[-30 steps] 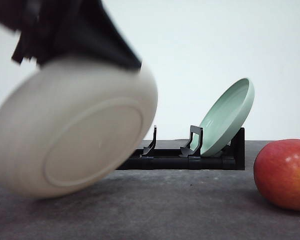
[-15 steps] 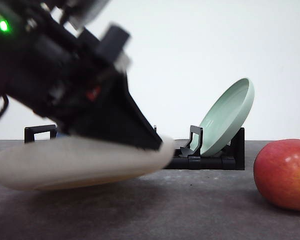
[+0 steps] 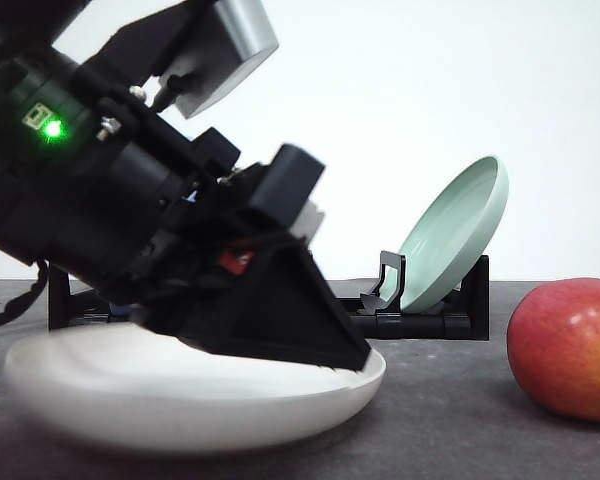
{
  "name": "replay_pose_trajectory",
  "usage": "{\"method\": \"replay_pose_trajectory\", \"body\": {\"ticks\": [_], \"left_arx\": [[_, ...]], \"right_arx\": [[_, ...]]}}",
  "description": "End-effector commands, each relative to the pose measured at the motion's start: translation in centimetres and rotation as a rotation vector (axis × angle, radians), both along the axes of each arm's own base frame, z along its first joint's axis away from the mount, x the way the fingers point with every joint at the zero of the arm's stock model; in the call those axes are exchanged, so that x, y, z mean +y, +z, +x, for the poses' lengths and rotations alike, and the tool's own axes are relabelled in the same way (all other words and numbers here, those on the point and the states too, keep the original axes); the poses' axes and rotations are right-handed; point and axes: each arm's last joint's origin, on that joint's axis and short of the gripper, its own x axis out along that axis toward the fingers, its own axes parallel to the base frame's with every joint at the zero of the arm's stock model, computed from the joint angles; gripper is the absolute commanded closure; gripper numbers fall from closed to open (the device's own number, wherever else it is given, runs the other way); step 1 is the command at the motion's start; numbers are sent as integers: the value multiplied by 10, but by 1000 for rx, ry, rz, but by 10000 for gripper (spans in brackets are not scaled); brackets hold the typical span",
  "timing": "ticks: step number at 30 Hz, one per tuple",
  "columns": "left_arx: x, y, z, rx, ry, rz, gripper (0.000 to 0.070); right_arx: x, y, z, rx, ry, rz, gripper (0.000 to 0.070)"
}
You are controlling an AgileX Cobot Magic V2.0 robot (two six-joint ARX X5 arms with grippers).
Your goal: Place pomegranate in white plate
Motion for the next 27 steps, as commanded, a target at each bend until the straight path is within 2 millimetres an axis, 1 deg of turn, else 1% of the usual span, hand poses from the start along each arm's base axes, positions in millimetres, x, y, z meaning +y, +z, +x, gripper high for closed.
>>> {"method": "replay_pose_trajectory", "body": {"ticks": [1, 4, 7, 12, 17, 23, 27], "left_arx": [[-4, 10, 1, 72, 39, -35, 375], [0, 25, 4, 141, 49, 44, 377], [13, 45, 9, 174, 77, 131, 378], [46, 73, 17, 193, 179, 164, 377], [89, 89, 21, 215, 317, 147, 375], [134, 103, 19, 207, 460, 112, 375], [156, 108, 19, 189, 552, 77, 375]], "right_arx": [[0, 7, 0, -19, -2, 15, 329], [0, 7, 0, -19, -2, 15, 329], [0, 7, 0, -19, -2, 15, 329], [0, 7, 0, -19, -2, 15, 328], [0, 6, 0, -17, -2, 15, 327], [0, 6, -1, -12, 2, 15, 325], [1, 3, 1, 34, -2, 27, 286]]}}
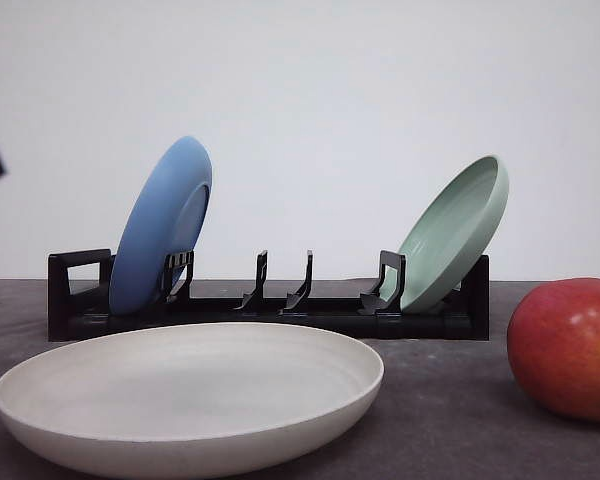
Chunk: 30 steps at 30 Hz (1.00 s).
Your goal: Place pomegranate in white plate
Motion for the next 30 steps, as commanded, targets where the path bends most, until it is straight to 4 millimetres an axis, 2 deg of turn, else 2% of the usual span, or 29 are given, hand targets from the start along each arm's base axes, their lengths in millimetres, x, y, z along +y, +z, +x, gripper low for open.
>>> {"method": "replay_pose_trajectory", "body": {"ticks": [1, 6, 13, 16, 18, 30], "left_arx": [[6, 6, 3, -45, 15, 2, 375], [18, 11, 8, -103, 107, -11, 375], [20, 11, 9, -106, 128, -11, 376], [20, 11, 9, -106, 128, -11, 376], [20, 11, 9, -106, 128, -11, 376], [20, 11, 9, -107, 126, -9, 376]], "right_arx": [[2, 3, 1, 35, 3, 32, 281], [11, -11, 13, 245, 31, 40, 281], [33, -33, 43, 405, -14, -143, 256], [43, -39, 53, 435, -30, -217, 112], [50, -43, 59, 456, -27, -248, 59], [71, -75, 87, 561, -38, -318, 49]]}}
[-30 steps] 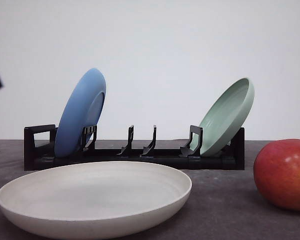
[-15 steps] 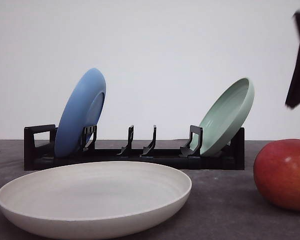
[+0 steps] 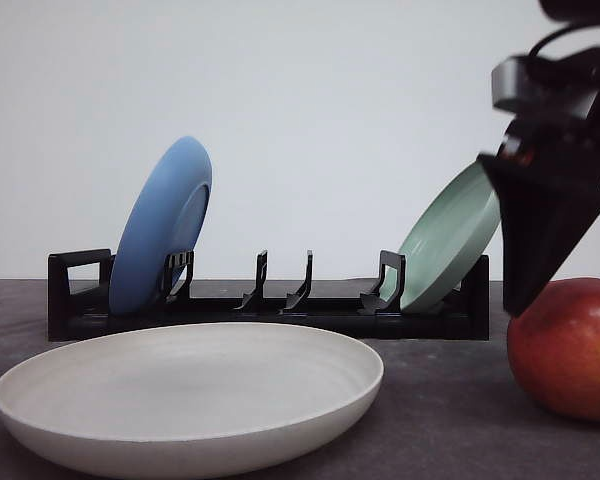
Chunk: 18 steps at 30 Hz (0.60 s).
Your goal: Place pomegranate in white plate
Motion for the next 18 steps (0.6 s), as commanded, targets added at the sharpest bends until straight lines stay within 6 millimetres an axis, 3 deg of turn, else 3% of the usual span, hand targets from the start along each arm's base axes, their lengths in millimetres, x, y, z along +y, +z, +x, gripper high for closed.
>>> {"method": "replay_pose_trajectory", "body": {"ticks": [1, 6, 11, 18], "left_arx": [[-1, 4, 1, -18, -12, 2, 377], [-1, 4, 1, -19, -12, 2, 377], [-1, 4, 1, -19, -12, 2, 377], [-1, 4, 1, -19, -12, 2, 378]], "right_arx": [[5, -1, 5, 3, -9, 2, 49], [8, -12, 10, 60, -25, -22, 74], [8, -14, 10, 84, -22, -26, 216], [15, 14, 12, 116, 79, -23, 219]]}}
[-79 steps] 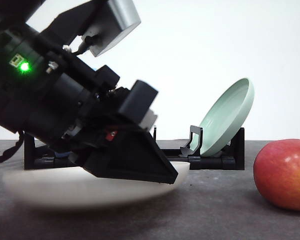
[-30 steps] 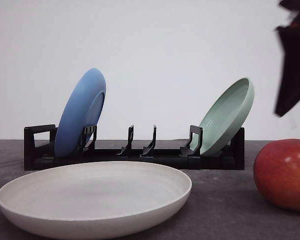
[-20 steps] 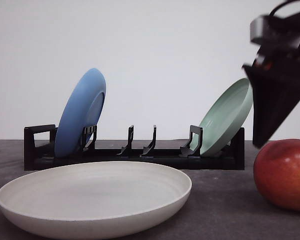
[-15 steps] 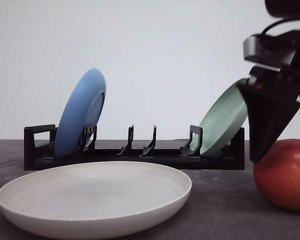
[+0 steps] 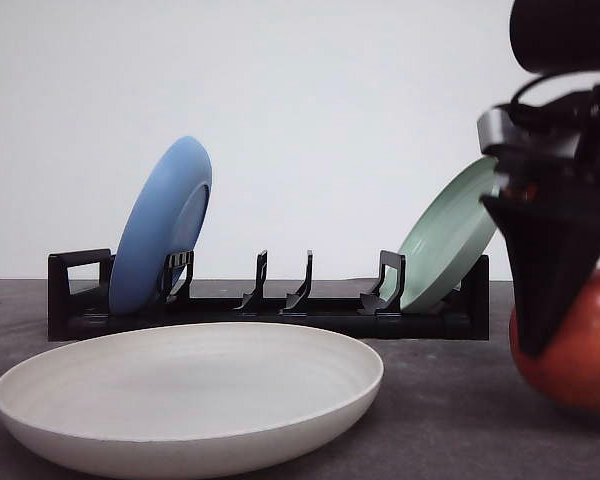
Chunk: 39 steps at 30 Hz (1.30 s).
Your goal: Place pomegranate in white plate
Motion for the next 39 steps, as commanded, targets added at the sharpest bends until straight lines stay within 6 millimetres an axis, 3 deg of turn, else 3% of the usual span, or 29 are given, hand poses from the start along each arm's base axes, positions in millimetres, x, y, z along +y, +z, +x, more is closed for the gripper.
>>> {"method": "replay_pose_trajectory", "body": {"ticks": [1, 8, 17, 21, 28, 39], "left_arx": [[-1, 4, 1, -17, -8, -2, 378], [-1, 4, 1, -15, -6, -5, 381], [-1, 4, 1, -16, -6, -5, 381], [-1, 4, 1, -16, -6, -5, 381], [-1, 4, 1, -16, -6, -4, 381], [-1, 4, 1, -16, -6, -5, 382]], "right_arx": [[10, 14, 5, -34, 86, 6, 219], [59, 32, 13, -17, 299, -32, 218], [138, 24, 23, -54, 481, -10, 217], [163, 14, 25, -86, 520, 16, 209], [179, -3, 22, -82, 551, 16, 182], [184, -11, 23, -81, 555, 14, 155]]}}
